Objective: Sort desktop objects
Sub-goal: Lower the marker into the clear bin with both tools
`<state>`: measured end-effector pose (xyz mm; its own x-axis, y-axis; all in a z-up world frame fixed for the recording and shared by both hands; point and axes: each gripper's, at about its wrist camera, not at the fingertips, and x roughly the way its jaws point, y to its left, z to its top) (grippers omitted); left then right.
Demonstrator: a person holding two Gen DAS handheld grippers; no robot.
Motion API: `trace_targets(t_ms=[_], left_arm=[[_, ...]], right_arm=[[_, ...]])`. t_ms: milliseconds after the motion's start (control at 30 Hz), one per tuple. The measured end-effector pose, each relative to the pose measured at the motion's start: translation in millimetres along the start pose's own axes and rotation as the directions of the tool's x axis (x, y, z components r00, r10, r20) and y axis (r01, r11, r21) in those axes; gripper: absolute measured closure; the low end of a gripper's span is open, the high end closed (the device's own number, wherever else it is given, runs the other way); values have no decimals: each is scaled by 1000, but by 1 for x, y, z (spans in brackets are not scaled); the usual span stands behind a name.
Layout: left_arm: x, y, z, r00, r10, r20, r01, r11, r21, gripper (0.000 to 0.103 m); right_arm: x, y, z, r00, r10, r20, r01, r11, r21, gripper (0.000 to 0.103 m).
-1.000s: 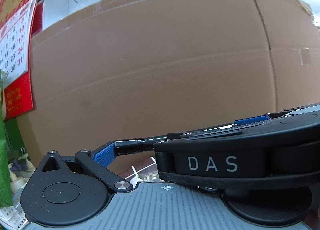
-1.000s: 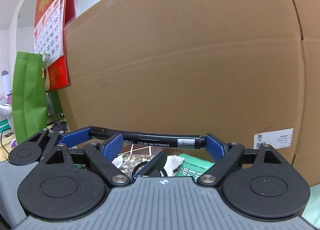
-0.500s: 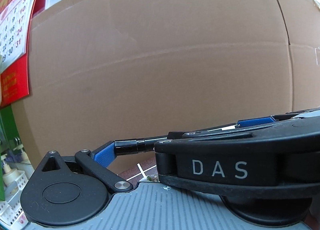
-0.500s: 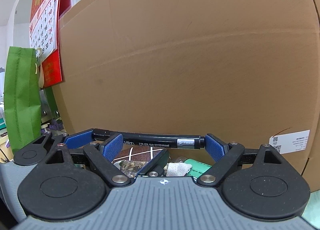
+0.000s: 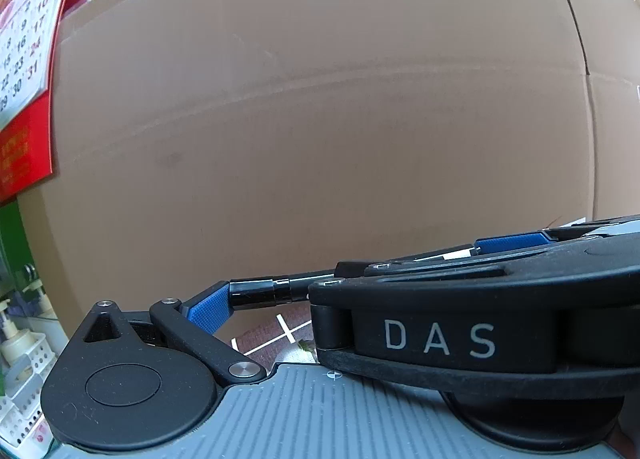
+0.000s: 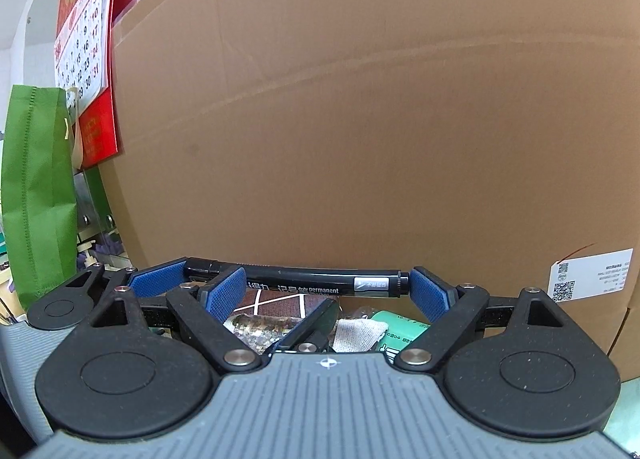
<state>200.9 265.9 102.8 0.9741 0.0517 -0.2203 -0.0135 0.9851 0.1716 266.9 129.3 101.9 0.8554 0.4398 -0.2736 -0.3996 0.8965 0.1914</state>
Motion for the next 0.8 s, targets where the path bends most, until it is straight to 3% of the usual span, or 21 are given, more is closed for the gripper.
trace_targets(t_ms=[800], left_arm=[[-1, -4, -11, 998, 0, -70, 1, 1000, 11, 0]], right_arm=[[11, 0, -3, 999, -10, -52, 11, 1000, 19, 11]])
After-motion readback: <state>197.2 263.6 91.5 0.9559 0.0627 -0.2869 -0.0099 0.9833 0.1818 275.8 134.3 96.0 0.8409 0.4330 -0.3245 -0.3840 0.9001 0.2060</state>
